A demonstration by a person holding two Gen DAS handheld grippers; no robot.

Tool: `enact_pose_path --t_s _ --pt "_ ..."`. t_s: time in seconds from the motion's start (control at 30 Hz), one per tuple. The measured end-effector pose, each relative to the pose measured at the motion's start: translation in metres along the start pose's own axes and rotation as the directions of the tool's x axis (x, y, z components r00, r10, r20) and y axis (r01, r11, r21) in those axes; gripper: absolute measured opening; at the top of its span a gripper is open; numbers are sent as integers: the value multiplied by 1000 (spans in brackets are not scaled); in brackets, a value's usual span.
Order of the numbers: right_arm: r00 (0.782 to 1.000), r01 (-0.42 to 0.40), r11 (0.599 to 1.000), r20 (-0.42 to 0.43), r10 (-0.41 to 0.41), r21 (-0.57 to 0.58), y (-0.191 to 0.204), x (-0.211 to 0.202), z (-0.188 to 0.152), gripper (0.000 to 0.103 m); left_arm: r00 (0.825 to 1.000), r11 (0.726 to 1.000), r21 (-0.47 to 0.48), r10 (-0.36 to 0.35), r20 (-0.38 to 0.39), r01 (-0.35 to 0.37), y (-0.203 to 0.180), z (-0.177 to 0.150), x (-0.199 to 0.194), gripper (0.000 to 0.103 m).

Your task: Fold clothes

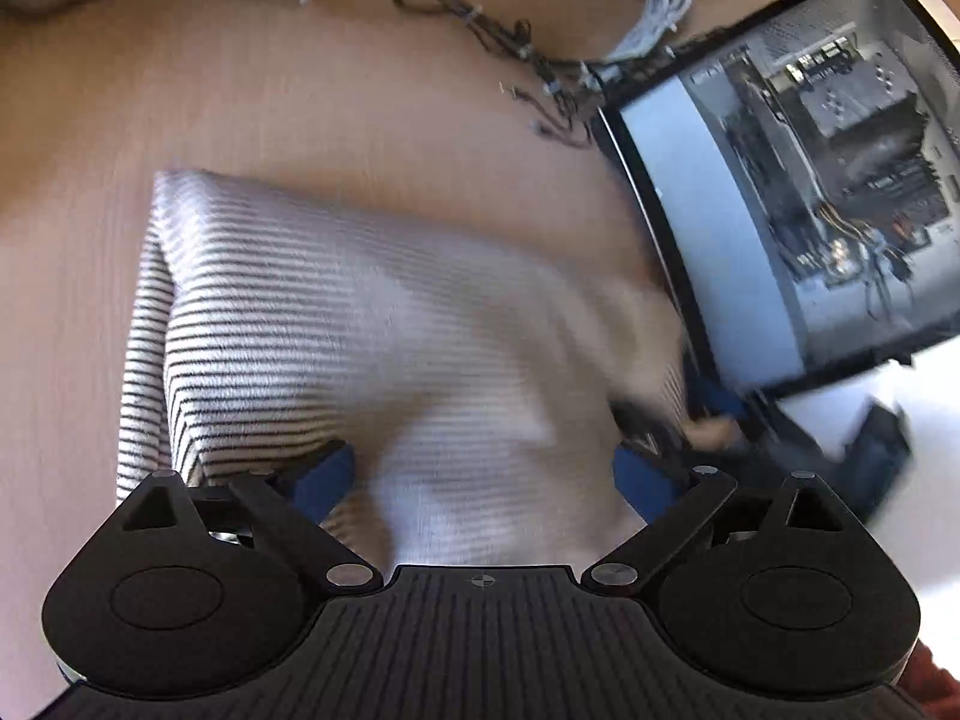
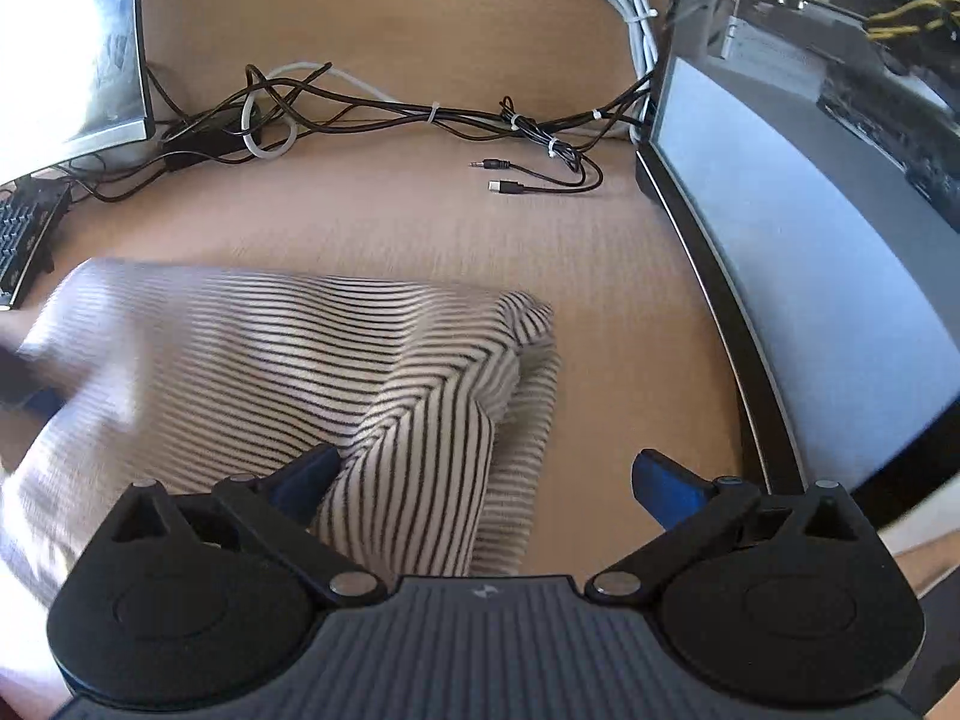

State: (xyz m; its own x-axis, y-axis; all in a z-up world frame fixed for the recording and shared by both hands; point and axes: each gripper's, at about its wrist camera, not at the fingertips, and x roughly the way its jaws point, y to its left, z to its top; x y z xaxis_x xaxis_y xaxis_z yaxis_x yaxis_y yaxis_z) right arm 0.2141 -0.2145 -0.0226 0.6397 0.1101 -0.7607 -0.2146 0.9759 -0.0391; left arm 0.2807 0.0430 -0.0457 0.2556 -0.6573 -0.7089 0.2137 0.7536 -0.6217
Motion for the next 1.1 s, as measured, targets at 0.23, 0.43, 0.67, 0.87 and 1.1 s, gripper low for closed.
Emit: enact_pose_path --t_s 0.23,0.43,0.67,0.87,1.1 --pt "996 -86 994 -8 85 -68 26 -24 -2 103 987 990 51 124 102 -130 -22 33 20 102" --pt "988 -137 990 75 135 30 -4 -48 25 103 993 988 118 91 79 -100 -45 6 3 102" --pt "999 -27 999 44 28 -18 -3 -9 23 103 1000 990 138 28 12 -30 -55 -24 0 102" --pt "999 40 998 30 -39 -42 2 4 17 103 999 990 131 40 31 -43 -42 -10 14 102" --pt "999 50 997 23 -48 -59 27 -15 2 103 993 972 213 79 88 -96 -46 15 32 103"
